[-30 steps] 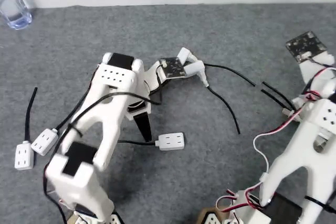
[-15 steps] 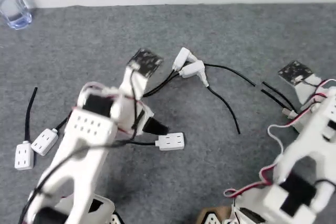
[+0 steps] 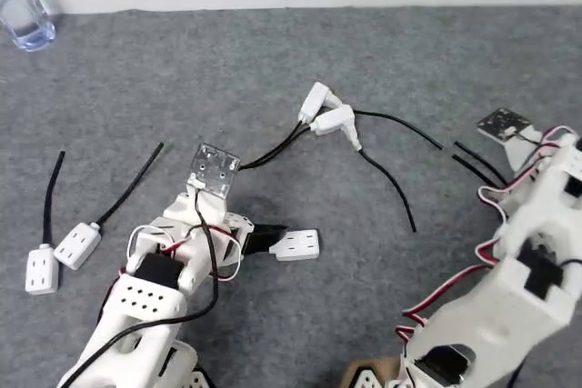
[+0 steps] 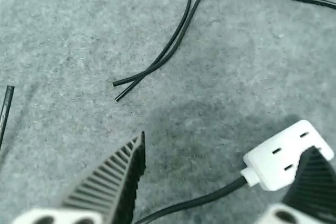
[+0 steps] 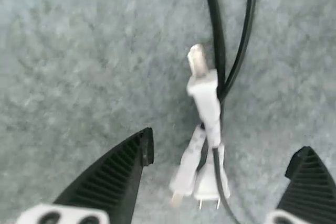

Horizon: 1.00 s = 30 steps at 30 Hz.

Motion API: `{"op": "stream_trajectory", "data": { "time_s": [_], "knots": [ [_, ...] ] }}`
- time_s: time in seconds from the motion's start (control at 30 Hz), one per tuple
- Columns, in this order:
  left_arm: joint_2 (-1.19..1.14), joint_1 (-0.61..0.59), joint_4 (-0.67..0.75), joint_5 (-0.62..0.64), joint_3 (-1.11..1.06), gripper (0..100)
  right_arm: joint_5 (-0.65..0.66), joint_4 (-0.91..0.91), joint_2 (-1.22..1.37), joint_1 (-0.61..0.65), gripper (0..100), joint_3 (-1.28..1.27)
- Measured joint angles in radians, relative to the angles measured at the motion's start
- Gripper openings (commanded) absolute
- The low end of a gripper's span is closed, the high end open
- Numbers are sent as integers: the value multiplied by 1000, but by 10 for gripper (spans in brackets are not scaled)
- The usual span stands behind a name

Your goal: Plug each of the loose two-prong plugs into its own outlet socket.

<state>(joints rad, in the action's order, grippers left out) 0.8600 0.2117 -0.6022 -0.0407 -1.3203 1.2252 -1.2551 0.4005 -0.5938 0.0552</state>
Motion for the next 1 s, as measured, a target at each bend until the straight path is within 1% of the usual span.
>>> {"op": "stream_trajectory", "data": {
  "time_s": [0.17, 0.23, 0.4, 0.47, 0.5, 0.57, 0.8, 0.87, 1.0],
  "knots": [
    [-3, 0, 52, 0, -25, 423, -31, 0, 57, 43, 374, 78],
    [-12, 0, 68, 0, -25, 423, -40, 0, 63, 64, 320, 91],
    [-40, 0, 74, 0, -25, 423, -43, -21, 71, 97, 130, 94],
    [-41, 17, 74, -8, -25, 423, -43, -21, 71, 97, 82, 94],
    [-46, 28, 74, -20, -25, 423, -43, -21, 71, 97, 80, 94],
    [-48, 52, 74, -35, -25, 423, -43, -21, 71, 89, 112, 94],
    [-48, 64, 74, -46, -25, 423, -43, -21, 71, 49, 305, 94],
    [-48, 64, 74, -46, -25, 423, -43, -21, 78, 49, 325, 94],
    [-48, 64, 74, -49, -25, 423, -15, -21, 138, 49, 324, 94]
  ]
}}
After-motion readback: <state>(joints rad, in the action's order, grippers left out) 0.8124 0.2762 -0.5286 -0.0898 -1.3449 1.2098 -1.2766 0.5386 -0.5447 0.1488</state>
